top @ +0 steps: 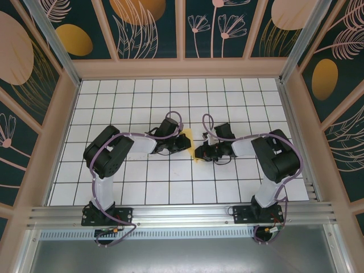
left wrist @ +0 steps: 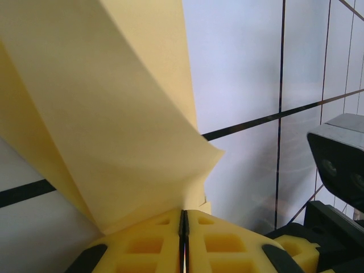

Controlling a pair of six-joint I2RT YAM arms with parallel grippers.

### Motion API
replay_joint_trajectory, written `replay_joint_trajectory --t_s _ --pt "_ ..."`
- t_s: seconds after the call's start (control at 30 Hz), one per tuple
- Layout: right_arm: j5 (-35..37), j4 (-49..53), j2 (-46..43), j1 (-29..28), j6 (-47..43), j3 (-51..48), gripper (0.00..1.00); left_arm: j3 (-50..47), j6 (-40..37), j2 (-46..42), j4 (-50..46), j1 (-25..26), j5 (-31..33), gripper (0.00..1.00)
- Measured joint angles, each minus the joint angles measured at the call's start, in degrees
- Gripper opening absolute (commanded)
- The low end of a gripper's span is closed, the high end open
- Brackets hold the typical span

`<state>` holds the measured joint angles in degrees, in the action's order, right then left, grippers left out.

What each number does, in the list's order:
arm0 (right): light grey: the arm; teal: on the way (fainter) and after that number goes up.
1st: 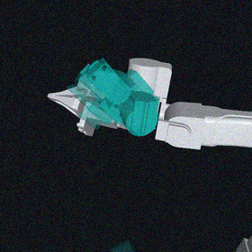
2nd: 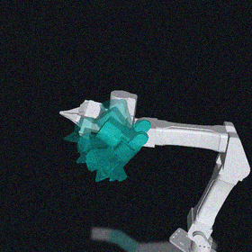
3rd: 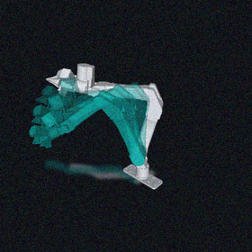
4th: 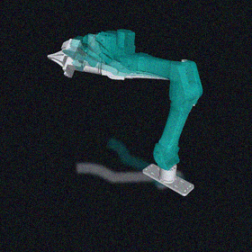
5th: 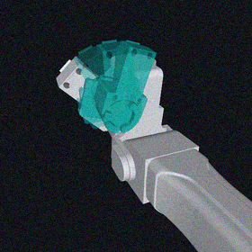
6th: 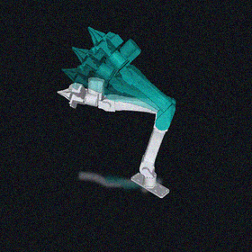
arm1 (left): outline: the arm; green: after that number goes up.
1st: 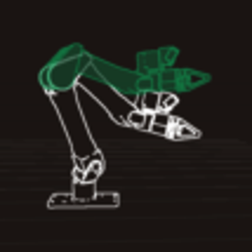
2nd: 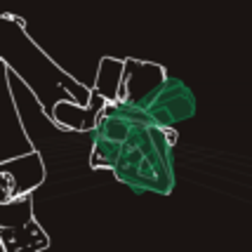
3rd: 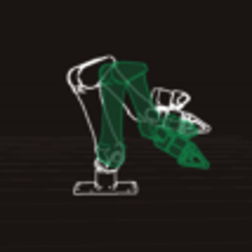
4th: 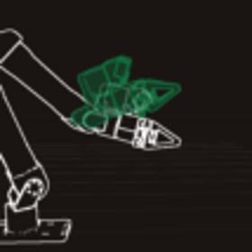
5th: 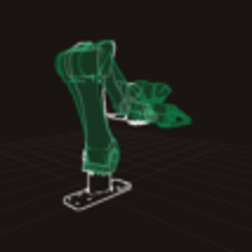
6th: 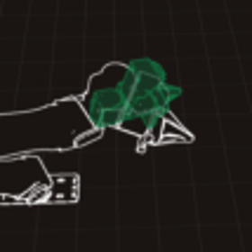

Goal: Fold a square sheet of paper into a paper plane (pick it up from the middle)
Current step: Fold the wing for the fifth time at the center of the table.

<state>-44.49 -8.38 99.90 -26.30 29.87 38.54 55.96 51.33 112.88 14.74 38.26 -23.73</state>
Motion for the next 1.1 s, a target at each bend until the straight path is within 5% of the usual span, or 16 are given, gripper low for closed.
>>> replay_joint_trajectory --t_s 0.27,0.6,0.83,1.1 --pt "1.60 1.86 -0.46 -0.24 -1.64 -0.11 0.04 0.00 0.17 0.04 0.00 0.00 0.00 0.13" --pt "4.66 4.26 -2.73 -0.87 -1.66 0.17 0.13 0.11 0.37 0.11 -0.09 0.00 -0.02 0.13" --pt "7.39 5.66 -8.59 -2.21 -1.53 1.29 0.14 0.11 0.39 0.11 -0.13 0.00 0.00 0.13" --pt "7.67 5.73 -4.59 -4.55 -1.75 4.81 0.12 0.22 0.39 0.11 -0.37 0.00 0.00 0.13"
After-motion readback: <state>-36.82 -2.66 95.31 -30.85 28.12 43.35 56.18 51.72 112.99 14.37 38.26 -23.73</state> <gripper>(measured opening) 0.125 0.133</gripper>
